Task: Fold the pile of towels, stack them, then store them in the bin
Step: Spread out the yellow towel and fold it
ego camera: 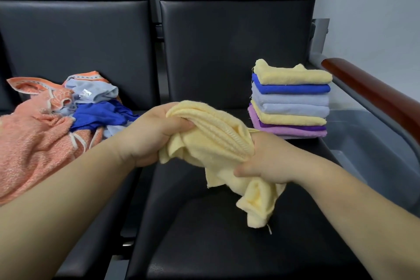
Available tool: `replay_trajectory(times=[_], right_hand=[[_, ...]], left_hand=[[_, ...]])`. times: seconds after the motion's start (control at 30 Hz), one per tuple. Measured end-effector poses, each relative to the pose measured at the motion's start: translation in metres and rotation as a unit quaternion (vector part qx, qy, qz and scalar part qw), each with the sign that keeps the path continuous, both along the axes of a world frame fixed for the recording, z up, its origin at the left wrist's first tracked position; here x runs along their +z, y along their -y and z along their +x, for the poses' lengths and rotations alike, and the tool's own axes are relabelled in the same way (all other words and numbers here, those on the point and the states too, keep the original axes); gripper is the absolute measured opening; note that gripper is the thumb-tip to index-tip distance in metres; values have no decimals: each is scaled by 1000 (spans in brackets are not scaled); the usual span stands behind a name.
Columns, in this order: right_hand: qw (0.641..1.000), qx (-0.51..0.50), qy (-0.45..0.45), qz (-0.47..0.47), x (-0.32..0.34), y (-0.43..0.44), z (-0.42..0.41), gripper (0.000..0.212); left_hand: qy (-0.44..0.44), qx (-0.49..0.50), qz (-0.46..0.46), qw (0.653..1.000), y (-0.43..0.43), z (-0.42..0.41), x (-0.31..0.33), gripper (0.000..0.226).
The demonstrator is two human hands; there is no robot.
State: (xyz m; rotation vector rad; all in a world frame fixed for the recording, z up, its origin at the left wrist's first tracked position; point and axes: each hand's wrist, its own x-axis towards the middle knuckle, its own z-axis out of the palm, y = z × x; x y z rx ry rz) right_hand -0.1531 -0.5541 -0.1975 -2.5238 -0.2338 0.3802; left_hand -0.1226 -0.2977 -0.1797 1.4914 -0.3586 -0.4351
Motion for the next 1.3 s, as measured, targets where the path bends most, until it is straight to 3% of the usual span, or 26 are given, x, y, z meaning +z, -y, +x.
replay_trajectory(times=[0.07, 0.13, 0.2, 0.27, 0.33, 0.47, 0.5, 0.57, 0.6, 0.67, 0.73, 0.77, 0.83, 0.87, 0.93, 1.03, 1.1, 1.2, 1.23, 1.3], right_hand=[[998, 19, 39, -55, 0, 1, 3, 11], [996, 2, 60, -59, -1, 9, 9, 13], [998, -30, 58, -1, -2, 20, 13, 20], [995, -32, 22, 91, -2, 25, 12, 23], [980, -35, -20, 193, -3, 25, 8, 29], [947, -36, -47, 316, -2, 23, 8, 58], [950, -26, -53, 306, 0, 22, 7, 68], [981, -6, -44, 188, 2, 17, 5, 80], [994, 0, -33, 101, 2, 14, 3, 76], [1000, 4, -4, -13, 3, 9, 2, 47], [999, -3, 29, -16, 3, 10, 4, 25], [999, -19, 31, 19, 3, 14, 6, 23], [991, -56, 0, 124, 6, 23, 7, 28], [985, -61, -14, 160, 8, 27, 8, 31], [976, -54, -22, 210, 9, 30, 7, 33], [948, -41, -38, 314, 11, 29, 8, 39], [942, 7, -85, 324, 10, 31, 9, 56], [990, 47, -70, 113, 6, 27, 7, 71], [997, 33, -57, 38, 4, 24, 6, 66], [1000, 4, -26, -12, 3, 22, 8, 49]], left_hand=[[16, -25, 31, 999, 0, -1, 1, 46], [80, -73, 155, 982, -3, -1, -1, 48], [155, -125, 353, 914, -5, -2, -4, 38], [156, -133, 443, 873, -7, -2, -8, 27], [128, -95, 403, 901, -11, 0, -11, 32], [88, 9, 190, 978, -18, 7, -10, 47], [76, 17, 124, 989, -17, 8, -10, 49], [51, 23, 17, 998, -12, 7, -7, 44], [40, 17, -6, 999, -9, 5, -4, 44], [29, -23, -12, 999, -2, 0, 0, 46], [57, -64, 82, 993, 1, -4, 2, 43], [116, -64, 207, 969, 0, -3, 2, 38], [174, -93, 443, 874, -6, -1, -3, 26], [150, -116, 483, 855, -9, -2, -5, 24], [88, -122, 427, 892, -12, -3, -8, 21], [78, -40, 280, 956, -11, -1, -4, 16], [88, 31, 176, 980, -12, 2, -3, 33], [73, 48, 68, 994, -10, 4, -6, 41], [61, 46, 52, 996, -7, 3, -8, 37], [36, 32, 21, 999, 1, -1, -6, 35]])
